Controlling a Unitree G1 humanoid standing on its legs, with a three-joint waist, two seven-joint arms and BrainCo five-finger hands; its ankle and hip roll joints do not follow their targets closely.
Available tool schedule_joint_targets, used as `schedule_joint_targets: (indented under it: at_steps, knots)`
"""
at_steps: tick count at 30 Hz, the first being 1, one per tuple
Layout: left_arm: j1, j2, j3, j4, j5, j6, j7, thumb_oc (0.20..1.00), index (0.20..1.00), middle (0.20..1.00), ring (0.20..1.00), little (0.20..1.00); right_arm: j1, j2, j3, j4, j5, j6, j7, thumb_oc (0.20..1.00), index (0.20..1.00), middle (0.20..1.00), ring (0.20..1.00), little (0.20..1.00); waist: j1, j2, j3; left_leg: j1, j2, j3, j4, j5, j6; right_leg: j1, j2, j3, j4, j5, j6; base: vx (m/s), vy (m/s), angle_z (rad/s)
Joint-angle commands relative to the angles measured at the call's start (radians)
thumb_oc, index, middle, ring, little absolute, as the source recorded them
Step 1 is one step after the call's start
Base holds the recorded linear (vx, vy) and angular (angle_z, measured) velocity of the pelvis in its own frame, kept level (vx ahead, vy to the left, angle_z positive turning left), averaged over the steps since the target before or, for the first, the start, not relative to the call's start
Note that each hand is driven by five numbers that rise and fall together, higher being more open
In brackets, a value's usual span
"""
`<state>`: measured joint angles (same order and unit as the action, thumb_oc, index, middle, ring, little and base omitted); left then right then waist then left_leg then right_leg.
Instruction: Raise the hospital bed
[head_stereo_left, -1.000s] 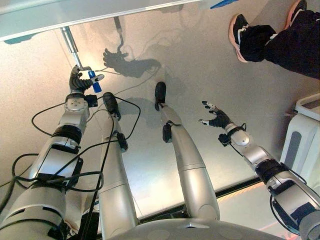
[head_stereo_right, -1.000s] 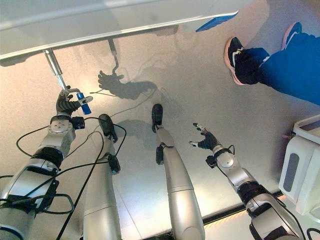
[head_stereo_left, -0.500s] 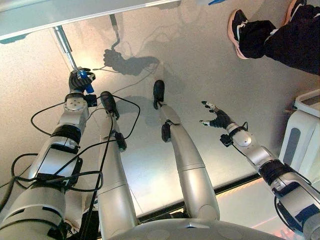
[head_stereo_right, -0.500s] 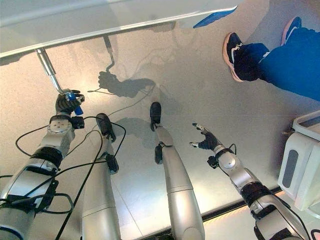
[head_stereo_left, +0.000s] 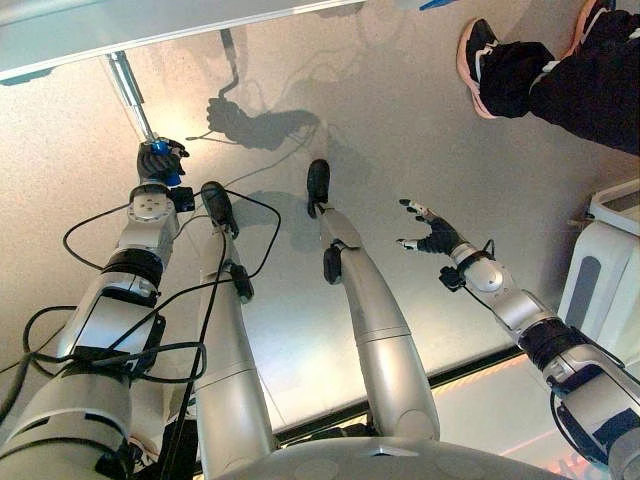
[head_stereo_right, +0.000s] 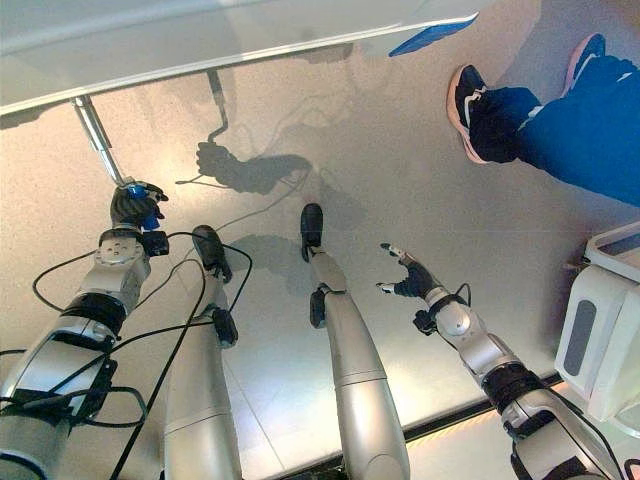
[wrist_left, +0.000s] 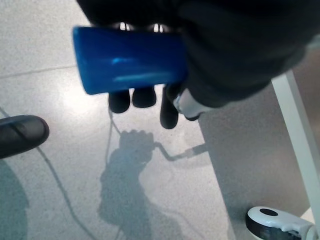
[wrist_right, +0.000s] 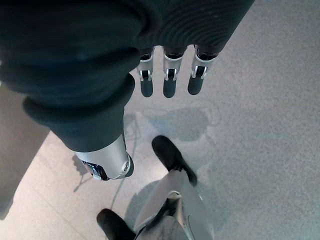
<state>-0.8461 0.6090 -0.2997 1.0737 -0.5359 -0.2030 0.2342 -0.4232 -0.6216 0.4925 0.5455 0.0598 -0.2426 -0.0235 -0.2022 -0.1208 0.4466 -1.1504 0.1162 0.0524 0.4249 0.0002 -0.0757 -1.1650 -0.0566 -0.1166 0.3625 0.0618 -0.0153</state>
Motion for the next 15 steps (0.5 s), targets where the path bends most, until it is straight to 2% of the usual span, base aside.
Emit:
schedule_joint_targets:
  at_steps: [1,5,6,10,15]
  knots:
    - [0.054,0.017,0.008,-0.028,-0.001,-0.008,0.014,0.200,0.200,0.200,0.200,0.200,0.121,-0.060,0.026,-0.066,-0.008,-0.040,-0.003,1.000,1.000,1.000,1.000,1.000,0.019,-0.011,-0.040,0.014,-0.007,-0.046,0.039,-0.019,0.024,-0.019,-0.034,0.025,0.023,0.033,0.135,0.00,0.000,0.00]
    - [0.051,0.019,0.007,-0.024,-0.004,-0.004,0.011,0.200,0.200,0.200,0.200,0.200,0.120,-0.059,0.026,-0.063,-0.010,-0.038,-0.004,1.000,1.000,1.000,1.000,1.000,0.020,-0.010,-0.039,0.016,-0.007,-0.045,0.036,-0.019,0.025,-0.019,-0.035,0.025,0.022,0.034,0.136,0.00,0.000,0.00]
    - [0.045,0.007,-0.002,0.037,-0.047,0.033,-0.039,0.200,0.200,0.200,0.200,0.200,0.123,-0.062,0.029,-0.058,-0.001,-0.028,0.008,1.000,1.000,1.000,1.000,1.000,0.016,-0.010,-0.039,0.018,-0.008,-0.046,0.032,-0.014,0.024,-0.017,-0.035,0.025,0.024,0.035,0.135,0.00,0.000,0.00]
    - [0.026,0.010,-0.033,0.065,-0.044,0.055,-0.072,0.200,0.200,0.200,0.200,0.200,0.123,-0.062,0.035,-0.050,0.016,-0.018,0.019,1.000,1.000,1.000,1.000,1.000,0.014,-0.008,-0.041,0.019,-0.009,-0.044,0.031,-0.010,0.023,-0.018,-0.035,0.022,0.031,0.034,0.134,0.00,0.000,0.00]
    - [-0.010,0.013,-0.059,0.066,-0.043,0.059,-0.077,0.200,0.200,0.200,0.200,0.200,0.111,-0.064,0.046,-0.040,0.024,-0.014,0.021,1.000,1.000,1.000,1.000,1.000,0.013,-0.004,-0.043,0.019,-0.010,-0.049,0.024,-0.005,0.020,-0.018,-0.038,0.021,0.029,0.035,0.134,0.00,0.000,0.00]
